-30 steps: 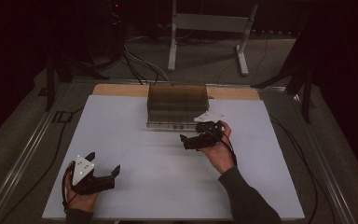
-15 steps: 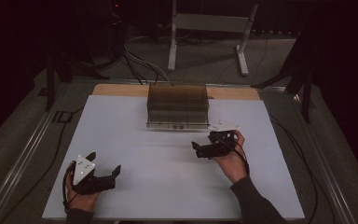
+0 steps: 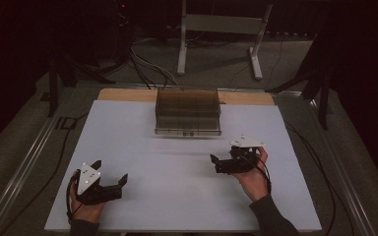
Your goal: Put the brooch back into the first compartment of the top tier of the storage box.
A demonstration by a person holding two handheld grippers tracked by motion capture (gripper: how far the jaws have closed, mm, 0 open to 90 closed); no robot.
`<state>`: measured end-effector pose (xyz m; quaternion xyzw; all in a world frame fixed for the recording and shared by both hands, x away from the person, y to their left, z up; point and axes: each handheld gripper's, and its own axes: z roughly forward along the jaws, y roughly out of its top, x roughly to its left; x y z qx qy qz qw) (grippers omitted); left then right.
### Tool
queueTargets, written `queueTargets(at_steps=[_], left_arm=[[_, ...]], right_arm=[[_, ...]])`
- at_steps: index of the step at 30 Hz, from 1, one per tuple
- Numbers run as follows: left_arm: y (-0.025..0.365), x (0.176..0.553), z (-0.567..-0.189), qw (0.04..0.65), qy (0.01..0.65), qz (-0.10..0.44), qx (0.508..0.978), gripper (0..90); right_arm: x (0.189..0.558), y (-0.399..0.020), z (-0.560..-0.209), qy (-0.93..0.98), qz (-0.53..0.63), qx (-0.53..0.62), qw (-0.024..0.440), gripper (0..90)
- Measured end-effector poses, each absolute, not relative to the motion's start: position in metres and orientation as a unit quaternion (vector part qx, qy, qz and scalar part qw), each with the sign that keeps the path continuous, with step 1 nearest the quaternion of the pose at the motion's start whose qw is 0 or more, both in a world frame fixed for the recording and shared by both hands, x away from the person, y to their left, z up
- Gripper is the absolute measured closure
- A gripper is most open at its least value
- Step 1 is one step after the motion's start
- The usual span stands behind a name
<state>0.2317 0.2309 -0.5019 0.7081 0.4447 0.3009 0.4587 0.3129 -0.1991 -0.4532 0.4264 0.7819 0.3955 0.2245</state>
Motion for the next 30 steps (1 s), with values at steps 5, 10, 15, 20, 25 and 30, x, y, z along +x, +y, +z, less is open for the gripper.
queueTargets(at_steps=[5, 10, 15, 20, 25, 30], left_arm=[[0.231, 0.231, -0.502, 0.459, 0.445, 0.301, 0.708, 0.3], [0.231, 0.231, -0.502, 0.458, 0.445, 0.301, 0.708, 0.3], [0.231, 0.231, -0.502, 0.459, 0.445, 0.301, 0.708, 0.3], [0.230, 0.231, -0.502, 0.458, 0.445, 0.301, 0.708, 0.3], [0.230, 0.231, -0.502, 0.458, 0.444, 0.300, 0.709, 0.3], [0.230, 0.231, -0.502, 0.458, 0.444, 0.300, 0.709, 0.3]], right_arm=[[0.308, -0.205, -0.453, 0.777, 0.400, 0.427, 0.232, 0.2], [0.306, -0.212, -0.455, 0.770, 0.404, 0.436, 0.231, 0.2], [0.303, -0.220, -0.457, 0.766, 0.406, 0.442, 0.231, 0.2], [0.299, -0.230, -0.459, 0.758, 0.414, 0.451, 0.225, 0.2], [0.293, -0.237, -0.463, 0.754, 0.423, 0.448, 0.227, 0.2], [0.288, -0.244, -0.465, 0.749, 0.430, 0.450, 0.228, 0.2]])
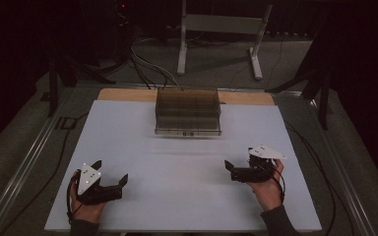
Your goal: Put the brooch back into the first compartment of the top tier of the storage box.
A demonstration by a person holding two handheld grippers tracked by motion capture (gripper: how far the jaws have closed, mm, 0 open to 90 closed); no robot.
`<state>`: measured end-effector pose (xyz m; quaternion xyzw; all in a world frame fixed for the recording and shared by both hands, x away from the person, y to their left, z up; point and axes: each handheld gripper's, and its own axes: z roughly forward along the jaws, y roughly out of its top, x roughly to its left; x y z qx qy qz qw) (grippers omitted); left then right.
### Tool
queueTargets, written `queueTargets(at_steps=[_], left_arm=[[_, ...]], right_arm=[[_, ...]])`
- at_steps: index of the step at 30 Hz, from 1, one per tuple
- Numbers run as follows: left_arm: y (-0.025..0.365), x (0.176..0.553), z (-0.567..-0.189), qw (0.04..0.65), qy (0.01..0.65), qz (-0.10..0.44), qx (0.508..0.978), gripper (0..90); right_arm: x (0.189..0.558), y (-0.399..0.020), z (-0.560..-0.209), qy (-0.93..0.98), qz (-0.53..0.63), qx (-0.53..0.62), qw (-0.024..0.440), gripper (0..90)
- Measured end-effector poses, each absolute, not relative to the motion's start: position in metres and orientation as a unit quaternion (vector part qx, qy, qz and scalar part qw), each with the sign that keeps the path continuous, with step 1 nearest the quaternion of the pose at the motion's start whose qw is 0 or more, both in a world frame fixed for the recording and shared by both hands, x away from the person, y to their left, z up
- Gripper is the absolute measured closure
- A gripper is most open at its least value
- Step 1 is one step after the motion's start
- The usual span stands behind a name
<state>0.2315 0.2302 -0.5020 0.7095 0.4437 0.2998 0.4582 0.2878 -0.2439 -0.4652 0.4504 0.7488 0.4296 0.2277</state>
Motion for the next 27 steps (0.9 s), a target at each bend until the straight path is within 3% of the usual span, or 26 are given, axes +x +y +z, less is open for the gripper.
queueTargets(at_steps=[27], left_arm=[[0.231, 0.231, -0.499, 0.473, 0.437, 0.300, 0.704, 0.3]], right_arm=[[0.244, -0.283, -0.491, 0.706, 0.486, 0.441, 0.266, 0.1]])
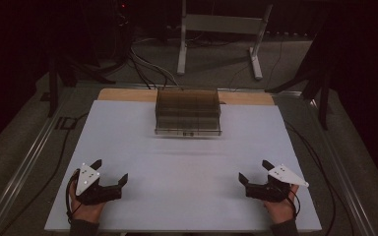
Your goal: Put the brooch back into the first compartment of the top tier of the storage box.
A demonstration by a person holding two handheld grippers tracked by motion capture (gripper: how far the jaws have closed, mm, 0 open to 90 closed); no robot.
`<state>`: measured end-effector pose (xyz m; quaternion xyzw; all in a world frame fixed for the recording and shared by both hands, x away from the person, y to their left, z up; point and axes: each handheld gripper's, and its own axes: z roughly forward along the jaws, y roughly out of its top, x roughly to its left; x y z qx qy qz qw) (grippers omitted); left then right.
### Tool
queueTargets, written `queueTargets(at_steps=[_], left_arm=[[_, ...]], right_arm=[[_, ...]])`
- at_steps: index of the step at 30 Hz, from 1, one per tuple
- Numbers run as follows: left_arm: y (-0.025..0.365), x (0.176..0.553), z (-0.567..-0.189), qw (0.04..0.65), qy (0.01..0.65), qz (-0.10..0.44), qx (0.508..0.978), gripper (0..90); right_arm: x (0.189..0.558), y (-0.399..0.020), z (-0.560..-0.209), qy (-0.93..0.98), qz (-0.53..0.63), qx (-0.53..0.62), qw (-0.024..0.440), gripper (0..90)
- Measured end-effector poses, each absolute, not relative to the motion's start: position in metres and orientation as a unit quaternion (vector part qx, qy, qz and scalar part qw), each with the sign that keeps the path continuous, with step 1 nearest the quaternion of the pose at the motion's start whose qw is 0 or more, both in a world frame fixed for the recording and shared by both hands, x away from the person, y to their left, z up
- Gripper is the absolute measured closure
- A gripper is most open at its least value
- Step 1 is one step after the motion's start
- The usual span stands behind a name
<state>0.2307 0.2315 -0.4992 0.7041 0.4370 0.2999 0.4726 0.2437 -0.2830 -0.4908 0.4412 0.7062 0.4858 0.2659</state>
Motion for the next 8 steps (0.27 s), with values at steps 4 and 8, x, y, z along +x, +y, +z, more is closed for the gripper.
queueTargets(at_steps=[4, 8], left_arm=[[0.2330, 0.2305, -0.4980, 0.482, 0.438, 0.296, 0.699, 0.3], [0.2323, 0.2316, -0.4982, 0.484, 0.439, 0.293, 0.698, 0.3]], right_arm=[[0.2382, -0.2900, -0.4931, 0.702, 0.487, 0.445, 0.270, 0.2], [0.2367, -0.2928, -0.4945, 0.698, 0.489, 0.449, 0.269, 0.2]])
